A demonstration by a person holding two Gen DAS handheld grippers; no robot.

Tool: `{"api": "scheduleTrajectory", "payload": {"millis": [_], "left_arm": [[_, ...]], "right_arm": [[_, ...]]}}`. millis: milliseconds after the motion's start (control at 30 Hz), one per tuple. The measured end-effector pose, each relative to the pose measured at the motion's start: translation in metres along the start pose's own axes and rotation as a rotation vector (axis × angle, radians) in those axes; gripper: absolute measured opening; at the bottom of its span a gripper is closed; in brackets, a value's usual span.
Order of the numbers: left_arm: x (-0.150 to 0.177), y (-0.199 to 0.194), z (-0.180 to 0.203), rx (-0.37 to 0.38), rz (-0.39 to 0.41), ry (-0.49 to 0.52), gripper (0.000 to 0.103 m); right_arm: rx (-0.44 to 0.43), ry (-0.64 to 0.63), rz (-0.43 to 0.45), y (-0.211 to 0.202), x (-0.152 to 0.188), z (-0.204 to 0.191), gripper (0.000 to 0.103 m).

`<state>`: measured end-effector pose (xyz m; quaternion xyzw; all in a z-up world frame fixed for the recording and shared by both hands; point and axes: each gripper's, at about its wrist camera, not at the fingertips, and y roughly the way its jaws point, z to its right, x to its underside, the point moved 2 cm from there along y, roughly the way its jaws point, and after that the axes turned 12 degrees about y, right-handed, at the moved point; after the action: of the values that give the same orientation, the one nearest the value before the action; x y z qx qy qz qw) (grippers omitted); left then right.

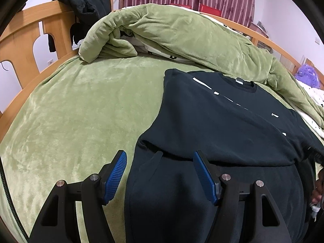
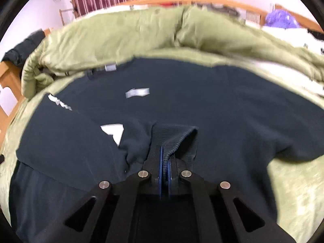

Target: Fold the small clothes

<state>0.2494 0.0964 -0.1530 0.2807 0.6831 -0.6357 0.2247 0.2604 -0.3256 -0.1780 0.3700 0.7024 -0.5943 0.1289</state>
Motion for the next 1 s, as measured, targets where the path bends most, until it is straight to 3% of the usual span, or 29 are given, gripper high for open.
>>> {"api": "scheduleTrajectory", "payload": {"millis": [133, 367, 433, 600, 767, 900, 1000], "left_arm": [[0.000, 0.000, 0.000, -0.002, -0.003, 0.001, 0.066], [-0.001, 0.000, 0.001, -0.006, -0.005, 0.015, 0.066], [-0.001, -0.001, 0.002, -0.006, -0.006, 0.016, 0.066], [-0.003, -0.005, 0.006, -0.004, 0.004, 0.025, 0.067], [-0.009, -0.008, 0.014, 0.003, 0.003, 0.019, 0.071], [-0.016, -0.011, 0.026, 0.003, 0.012, 0.016, 0.073], [-0.018, -0.013, 0.040, -0.009, 0.038, 0.048, 0.075]], "right_arm": [[0.003, -0.015, 0.053, -0.021, -0.006, 0.005, 0.003], [0.128, 0.012, -0.062, 0.014, 0.011, 0.023, 0.007], [0.145, -0.013, -0.056, 0.014, 0.012, 0.022, 0.009], [0.129, -0.014, 0.000, -0.015, 0.004, 0.024, 0.041], [0.144, 0.001, 0.083, -0.057, -0.023, 0.048, 0.053], [0.199, 0.016, 0.119, -0.088, -0.039, 0.094, 0.059], [0.257, 0.067, 0.127, -0.105, -0.047, 0.149, 0.060]]}}
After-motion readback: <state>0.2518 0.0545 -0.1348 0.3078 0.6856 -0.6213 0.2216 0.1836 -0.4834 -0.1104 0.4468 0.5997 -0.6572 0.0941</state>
